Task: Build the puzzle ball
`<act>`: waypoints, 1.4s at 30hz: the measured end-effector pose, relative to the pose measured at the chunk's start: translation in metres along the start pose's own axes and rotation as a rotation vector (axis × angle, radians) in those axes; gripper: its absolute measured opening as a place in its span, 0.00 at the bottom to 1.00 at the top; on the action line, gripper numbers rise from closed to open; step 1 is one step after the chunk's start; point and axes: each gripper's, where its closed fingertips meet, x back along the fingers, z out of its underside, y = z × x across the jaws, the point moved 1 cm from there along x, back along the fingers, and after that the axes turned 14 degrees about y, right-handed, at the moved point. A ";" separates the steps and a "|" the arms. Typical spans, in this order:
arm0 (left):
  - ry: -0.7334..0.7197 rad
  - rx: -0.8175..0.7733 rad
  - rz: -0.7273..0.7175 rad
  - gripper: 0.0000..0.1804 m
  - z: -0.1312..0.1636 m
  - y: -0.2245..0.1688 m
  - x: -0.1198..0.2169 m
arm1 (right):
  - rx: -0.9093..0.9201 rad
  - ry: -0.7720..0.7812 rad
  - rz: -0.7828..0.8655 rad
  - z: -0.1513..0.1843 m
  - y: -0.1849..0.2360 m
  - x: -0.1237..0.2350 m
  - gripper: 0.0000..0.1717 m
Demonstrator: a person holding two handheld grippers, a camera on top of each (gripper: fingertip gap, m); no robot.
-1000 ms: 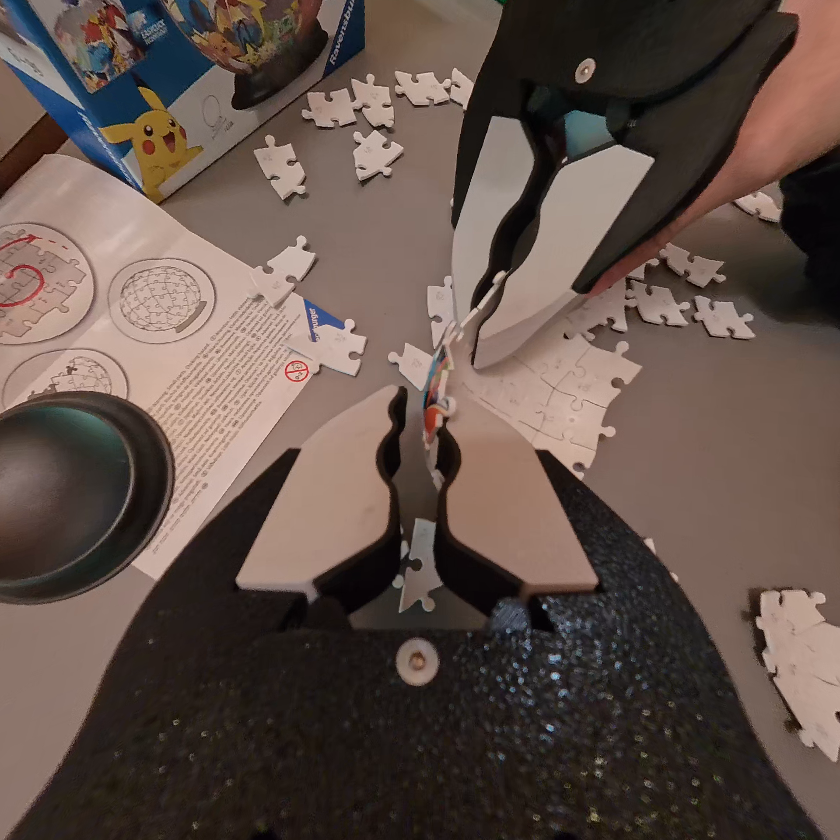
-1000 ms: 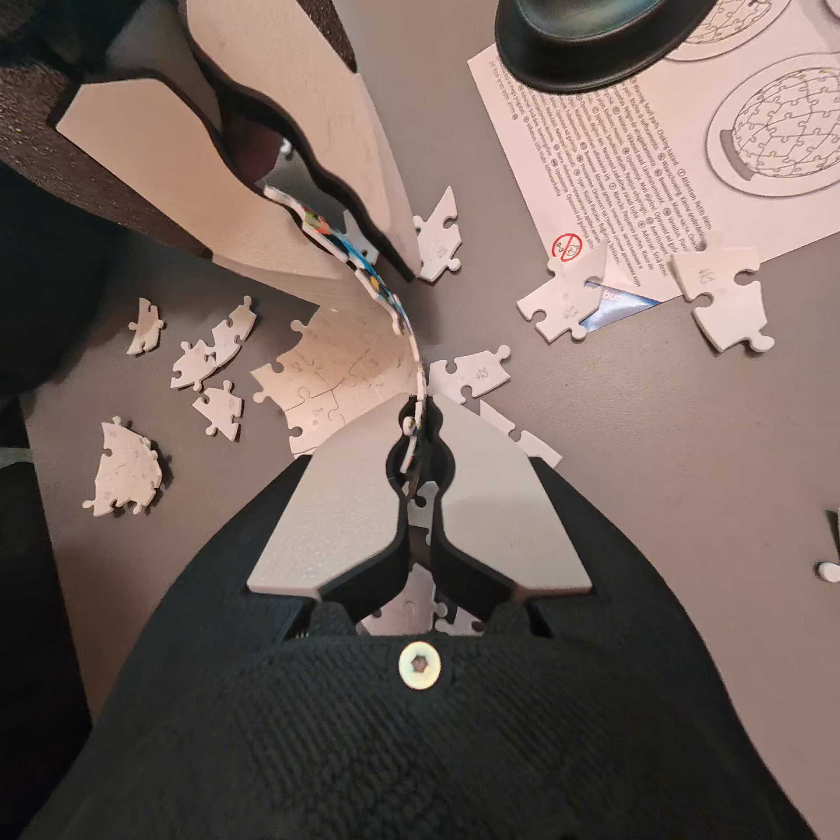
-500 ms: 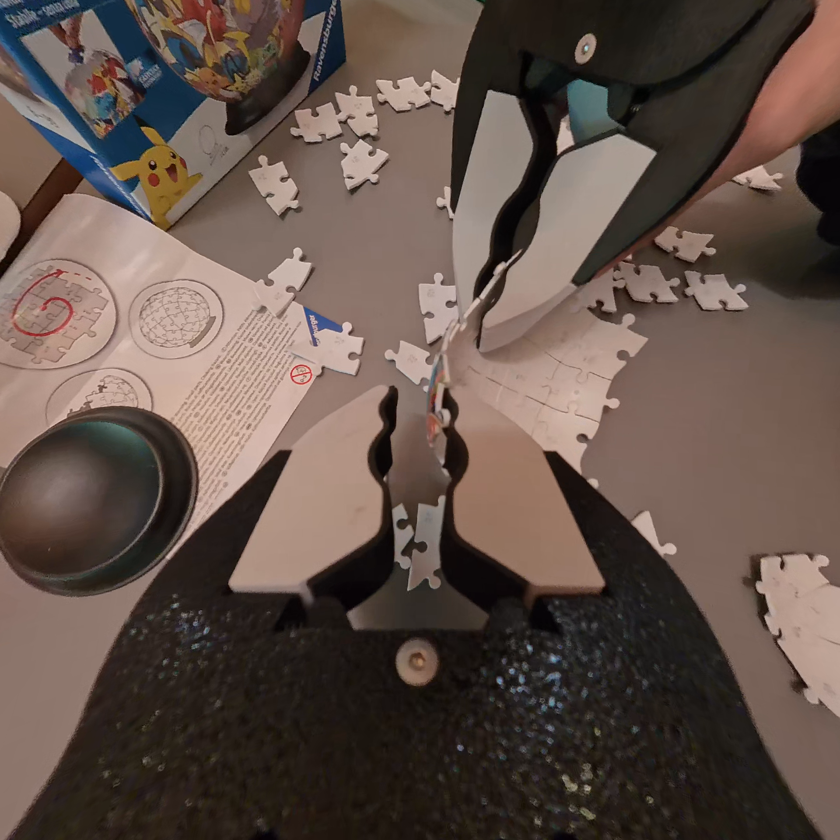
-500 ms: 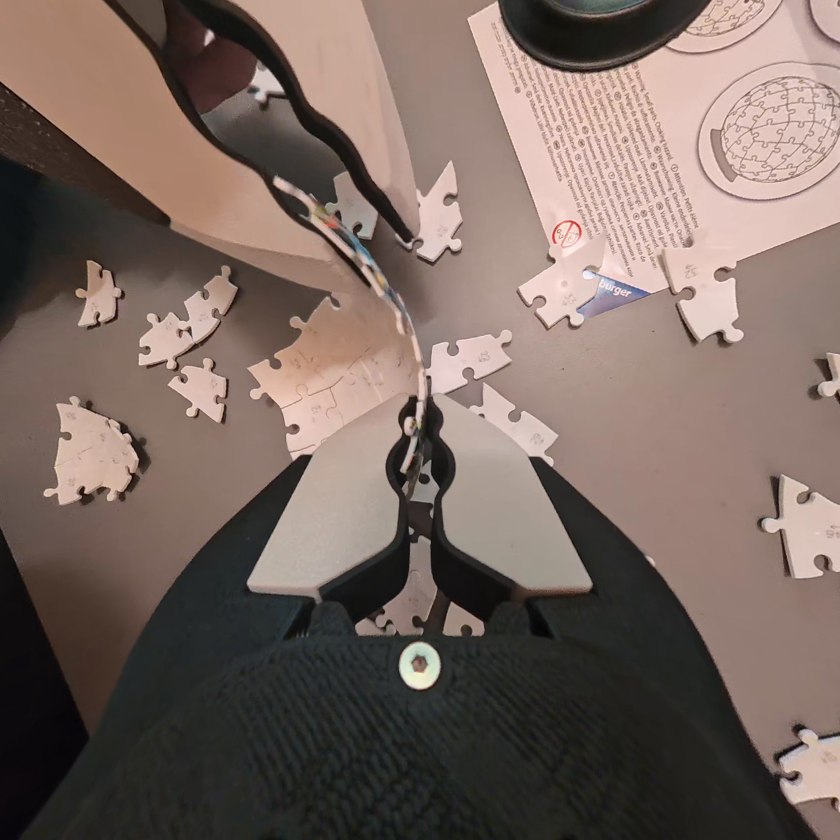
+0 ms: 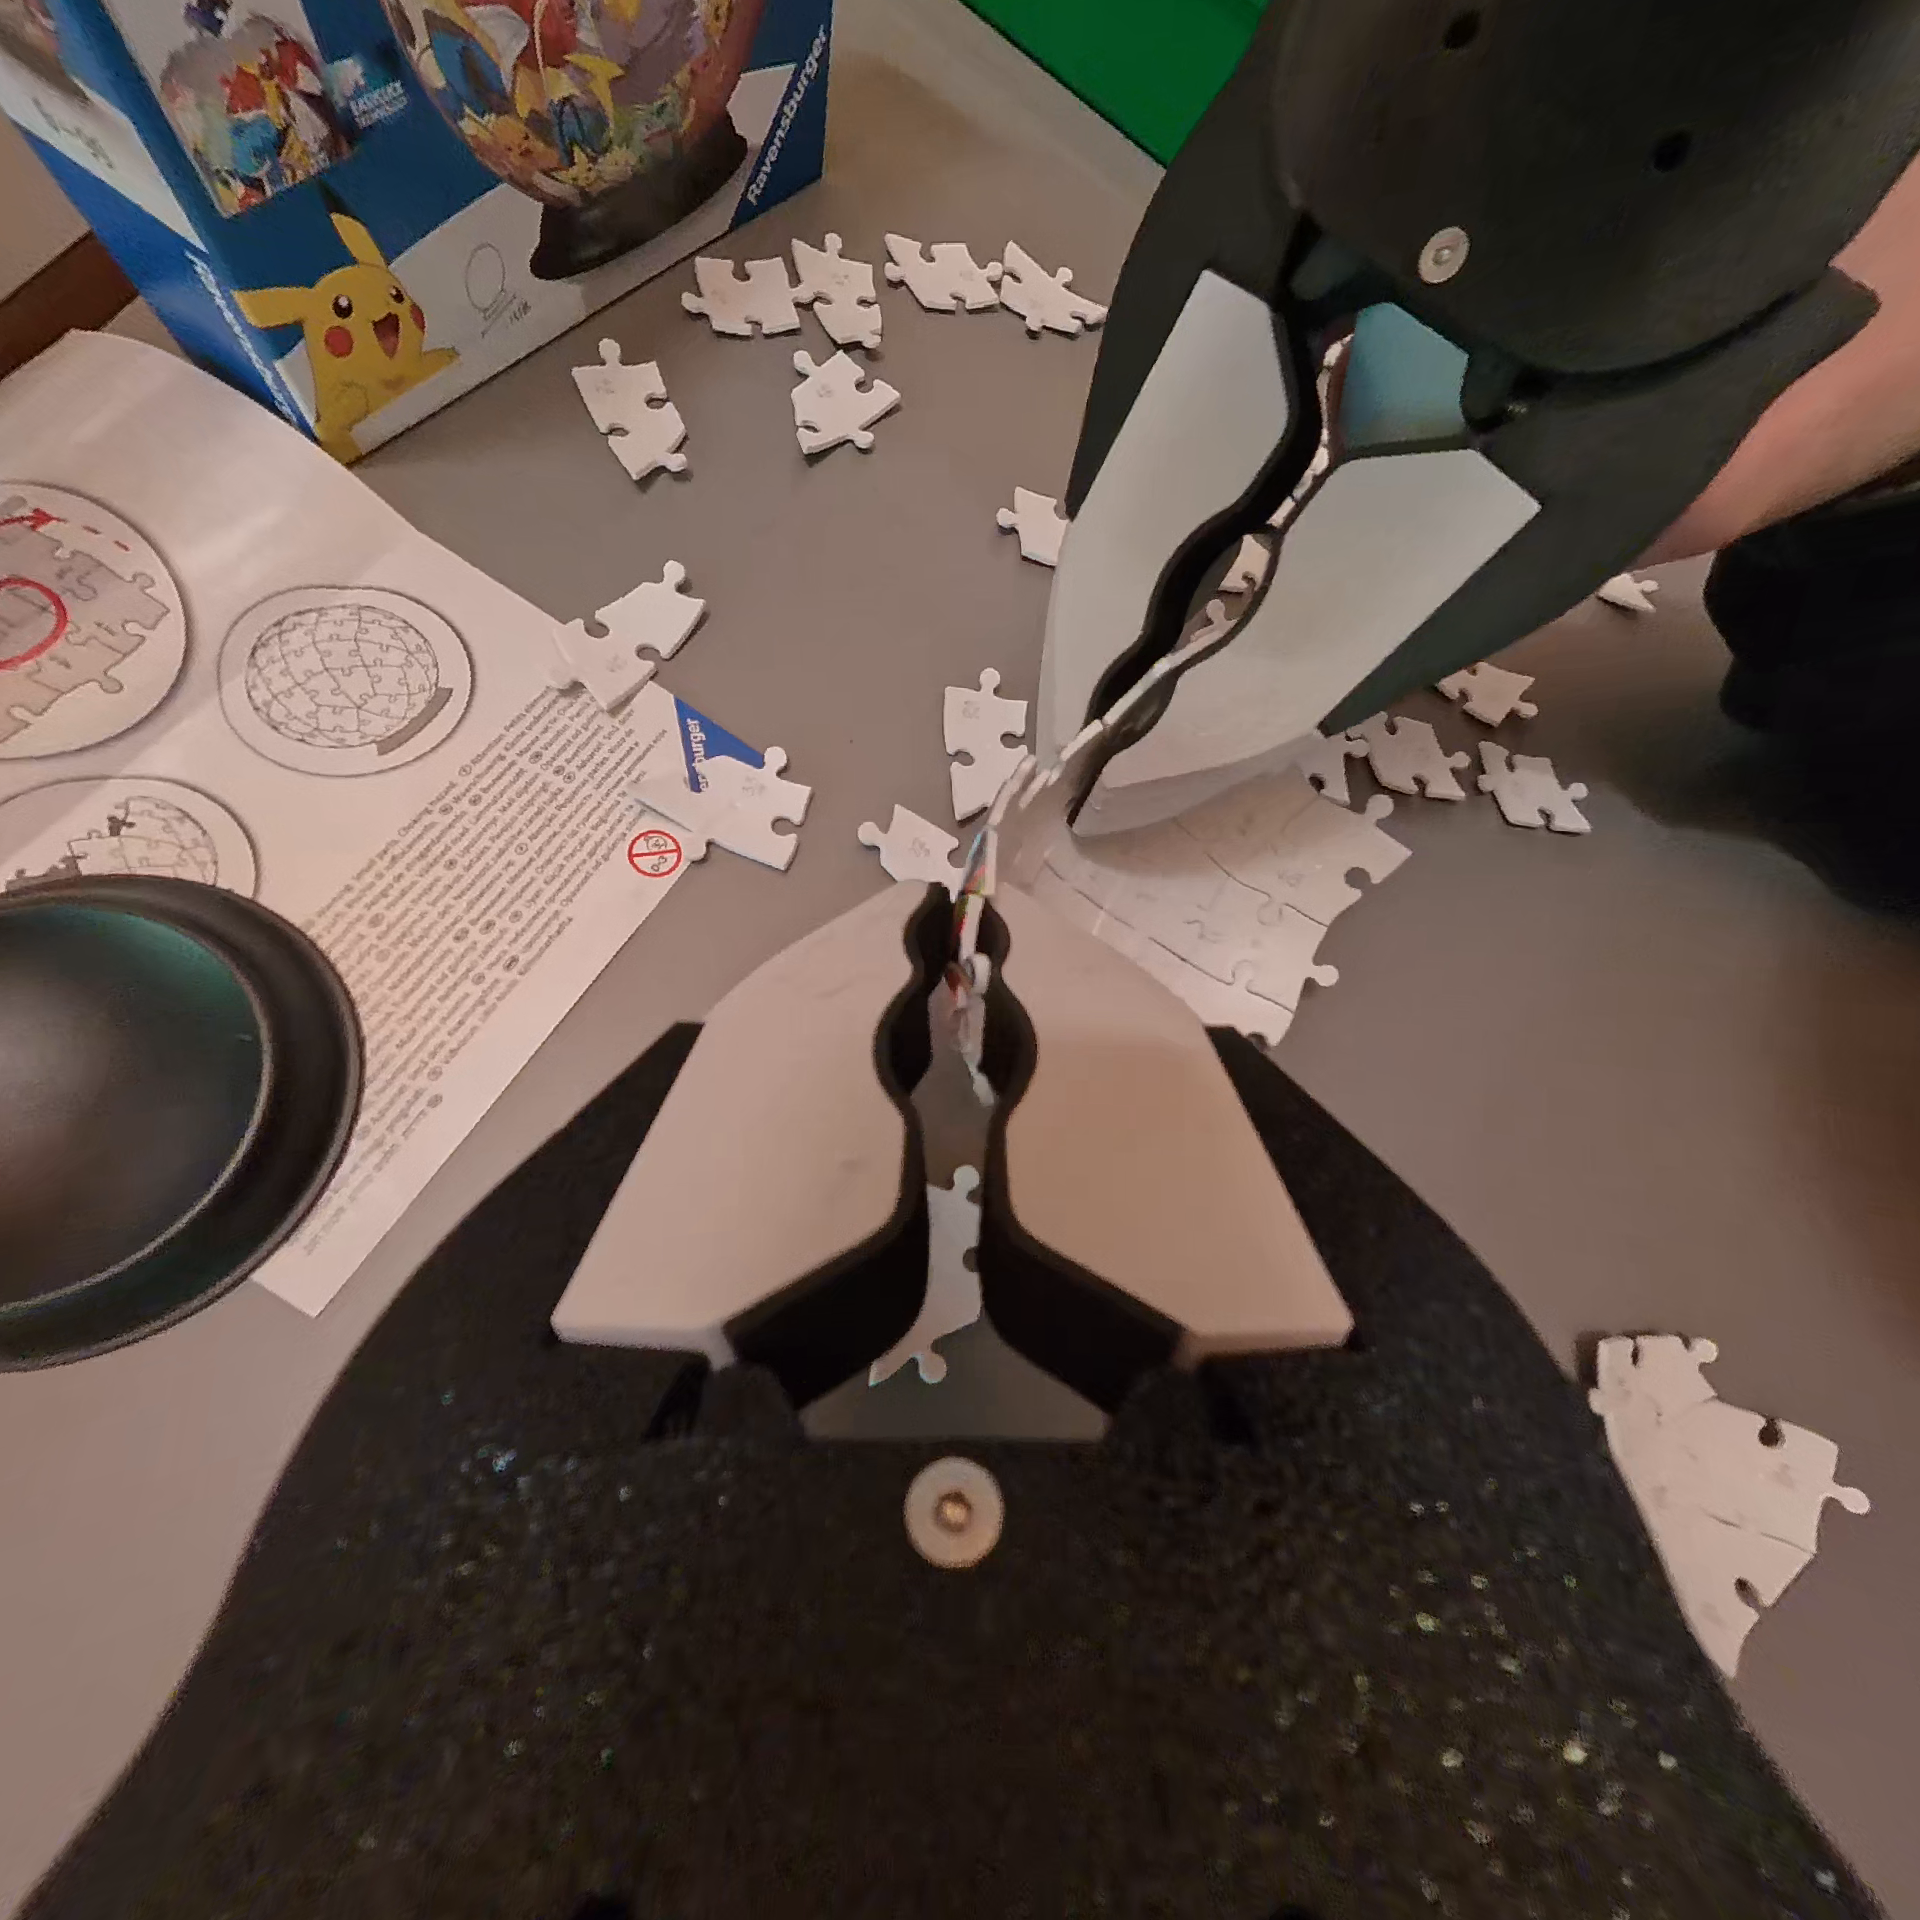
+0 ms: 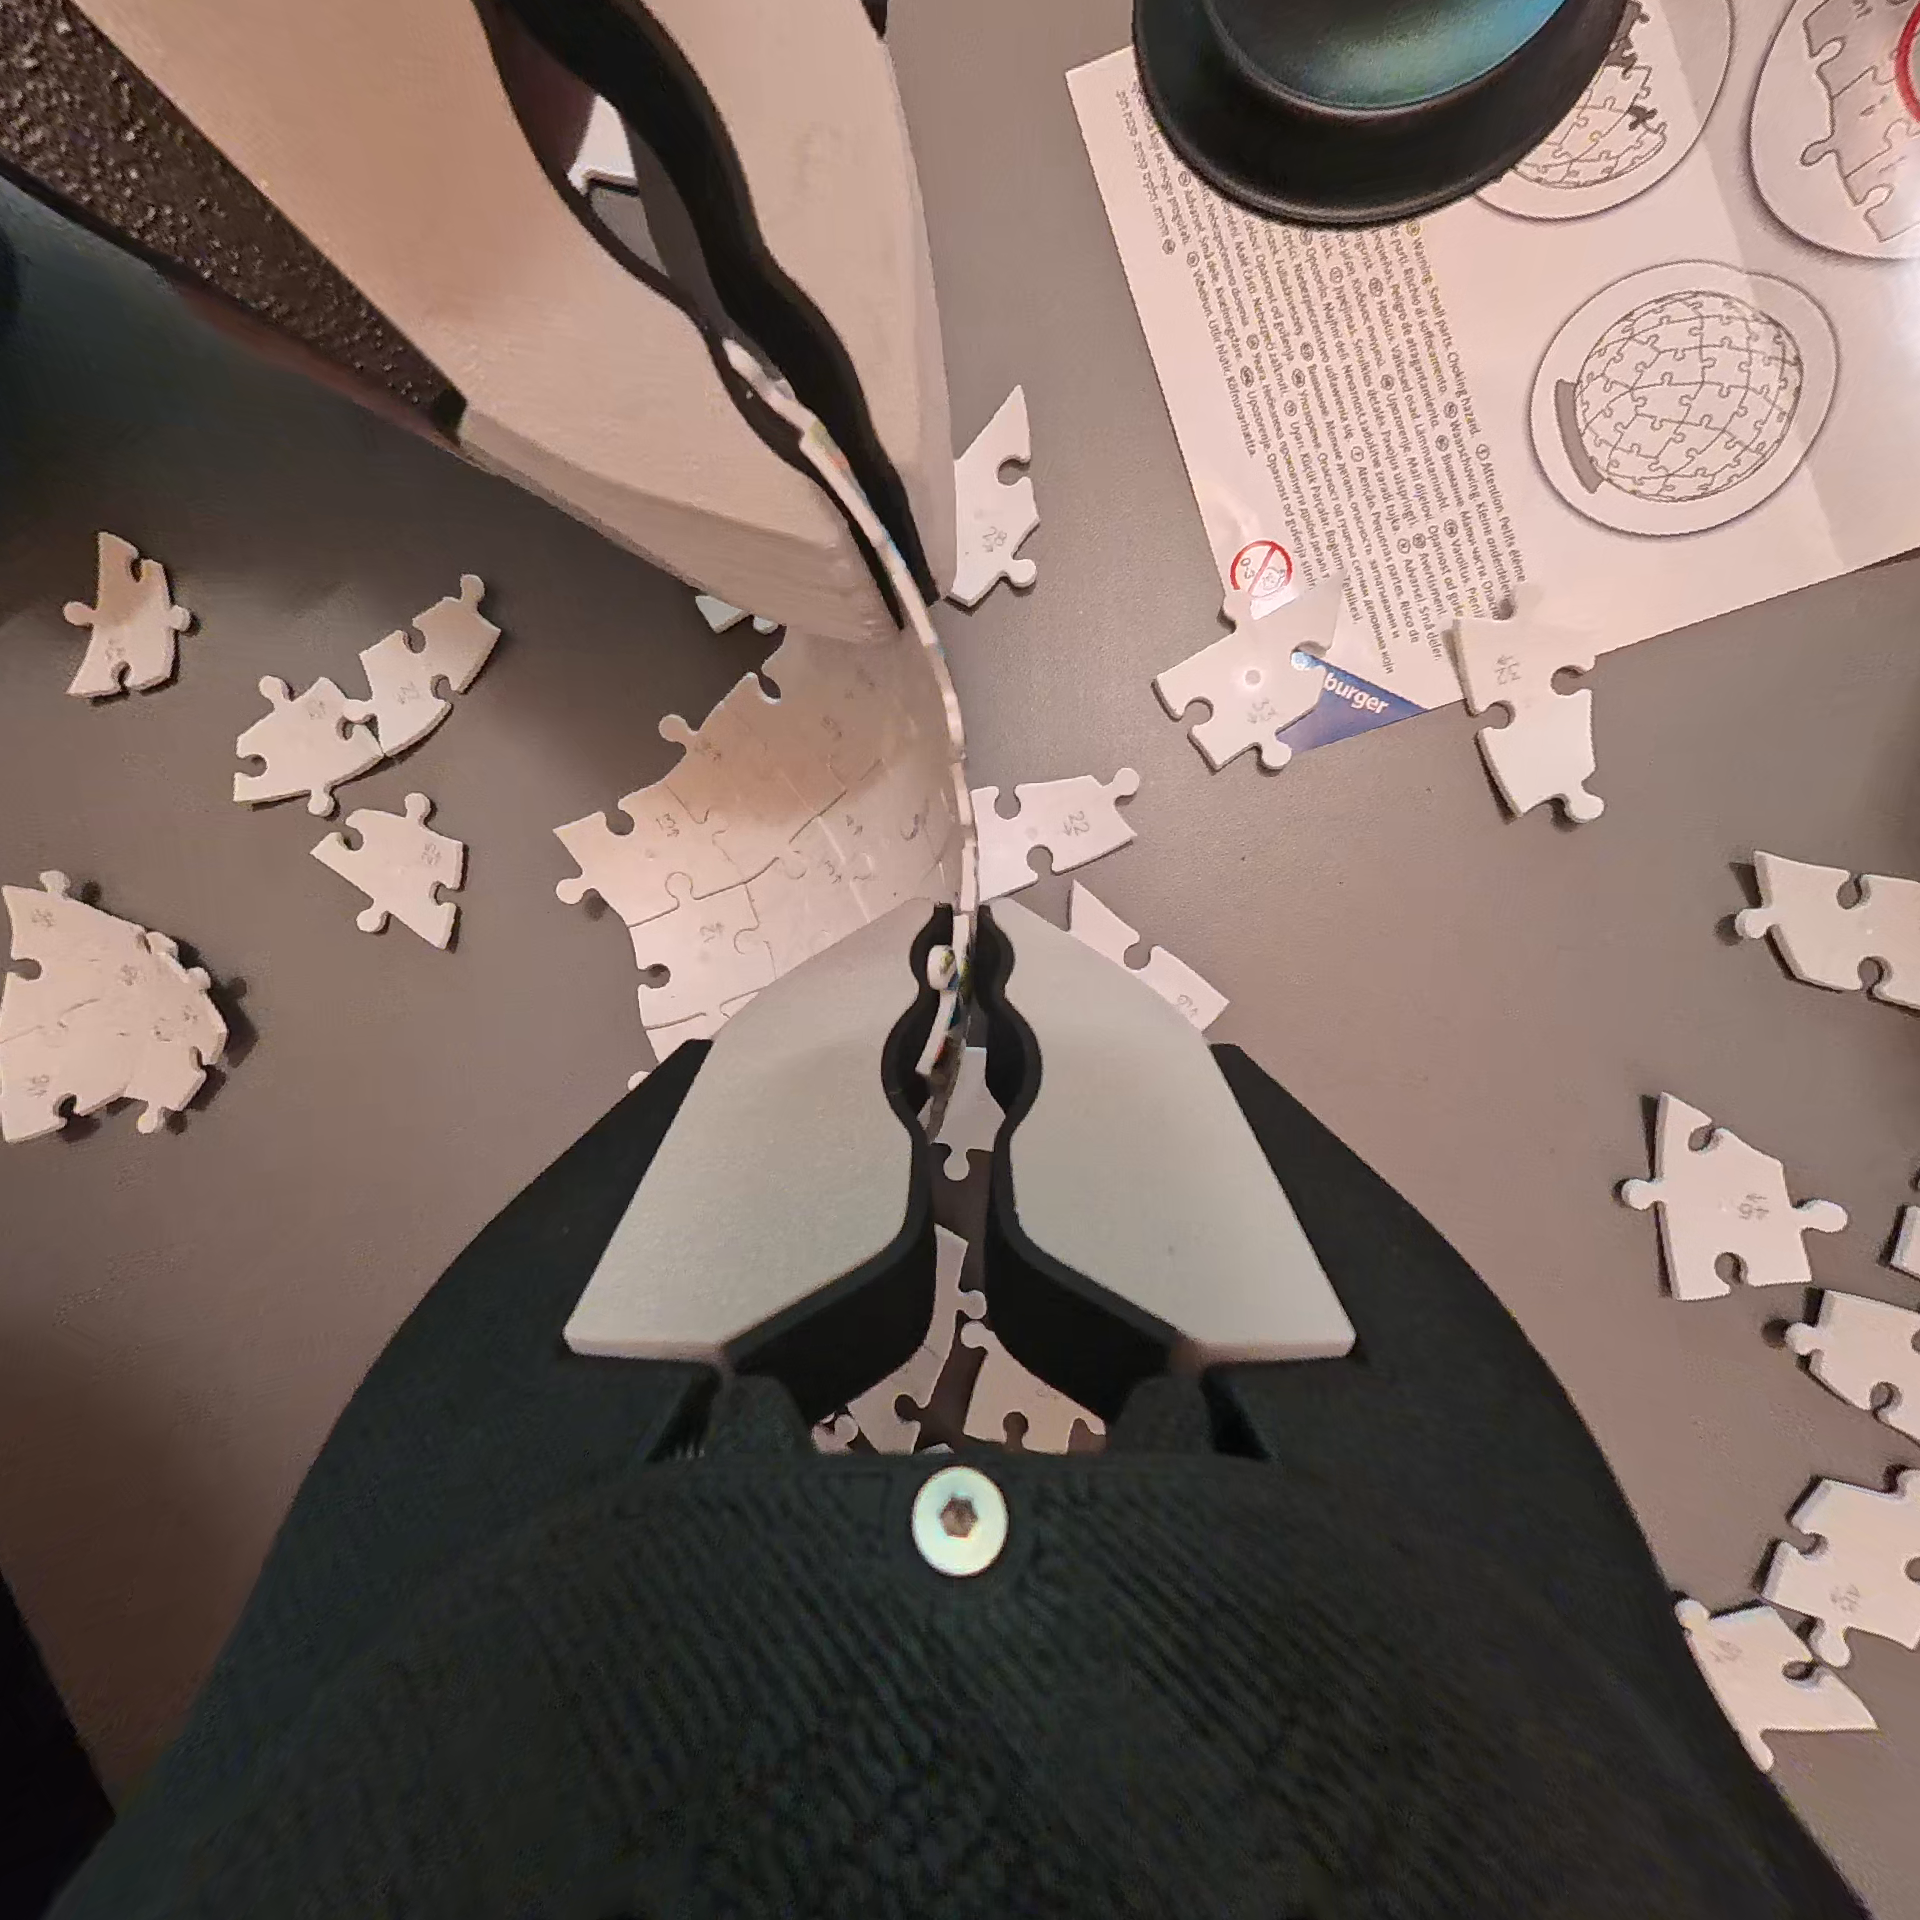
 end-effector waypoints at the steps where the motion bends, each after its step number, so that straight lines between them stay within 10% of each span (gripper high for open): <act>1: 0.000 -0.003 -0.002 0.02 0.000 0.000 0.000 | 0.000 0.000 0.000 0.000 0.000 0.000 0.02; 42: 0.076 -0.175 -0.018 0.01 0.008 -0.012 -0.010 | 0.234 -0.248 -0.034 -0.024 0.014 0.011 0.06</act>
